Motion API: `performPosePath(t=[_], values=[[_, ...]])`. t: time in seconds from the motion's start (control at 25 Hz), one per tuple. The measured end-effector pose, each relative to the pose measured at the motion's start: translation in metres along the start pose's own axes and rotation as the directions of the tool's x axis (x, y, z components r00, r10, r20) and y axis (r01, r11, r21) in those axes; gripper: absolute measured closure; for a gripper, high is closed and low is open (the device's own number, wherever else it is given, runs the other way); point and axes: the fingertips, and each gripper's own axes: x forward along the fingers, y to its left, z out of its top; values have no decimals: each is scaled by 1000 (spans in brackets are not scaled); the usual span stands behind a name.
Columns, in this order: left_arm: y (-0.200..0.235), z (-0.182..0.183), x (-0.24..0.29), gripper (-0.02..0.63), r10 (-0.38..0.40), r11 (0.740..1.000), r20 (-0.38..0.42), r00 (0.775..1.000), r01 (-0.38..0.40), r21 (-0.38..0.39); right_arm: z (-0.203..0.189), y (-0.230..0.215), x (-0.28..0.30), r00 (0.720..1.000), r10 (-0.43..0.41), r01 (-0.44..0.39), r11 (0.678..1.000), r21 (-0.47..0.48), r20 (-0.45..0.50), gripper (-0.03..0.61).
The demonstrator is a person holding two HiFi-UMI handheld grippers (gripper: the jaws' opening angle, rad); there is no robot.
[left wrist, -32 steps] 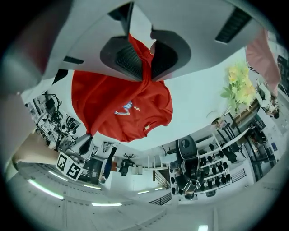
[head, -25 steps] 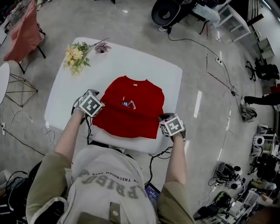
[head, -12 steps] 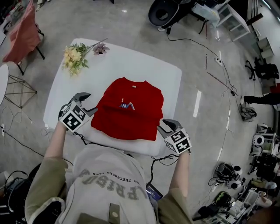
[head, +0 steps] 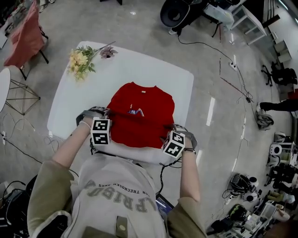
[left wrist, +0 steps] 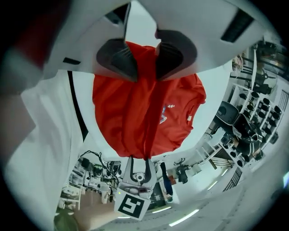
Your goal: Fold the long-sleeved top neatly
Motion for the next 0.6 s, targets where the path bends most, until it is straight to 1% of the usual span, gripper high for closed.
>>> performPosePath(t=[0.04, 0.08, 0.12, 0.16, 0.24, 0.32, 0.44, 0.52, 0.6], values=[[3, 0, -1, 514, 6, 1000, 12, 1000, -6, -9, 0, -2, -2, 1000, -1, 1, 1000, 11, 5, 392], [7, 0, -5, 566, 22, 999, 34, 999, -21, -27, 1, -6, -6, 1000, -12, 11, 999, 30, 17, 464], [14, 1, -12, 568, 48, 997, 65, 997, -45, -57, 1, -11, -13, 999, -27, 26, 998, 53, 34, 547], [22, 3, -21, 569, 79, 993, 100, 992, -69, -98, 1, -17, -20, 998, -42, 38, 996, 81, 53, 560], [39, 5, -39, 569, 137, 976, 160, 978, -105, -193, 0, -30, -35, 994, -65, 51, 987, 151, 93, 560], [54, 2, -44, 569, 173, 958, 174, 970, -124, -260, -3, -43, -41, 989, -88, 62, 975, 215, 115, 560], [67, -10, -26, 569, 175, 929, 142, 974, -115, -353, -9, -60, -27, 990, -97, 64, 956, 287, 102, 560], [71, -21, -6, 568, 160, 894, 112, 981, -96, -437, -13, -64, -9, 994, -86, 59, 948, 312, 73, 560], [68, -30, 11, 568, 142, 864, 73, 987, -88, -496, -16, -64, 7, 996, -79, 61, 944, 324, 41, 560]])
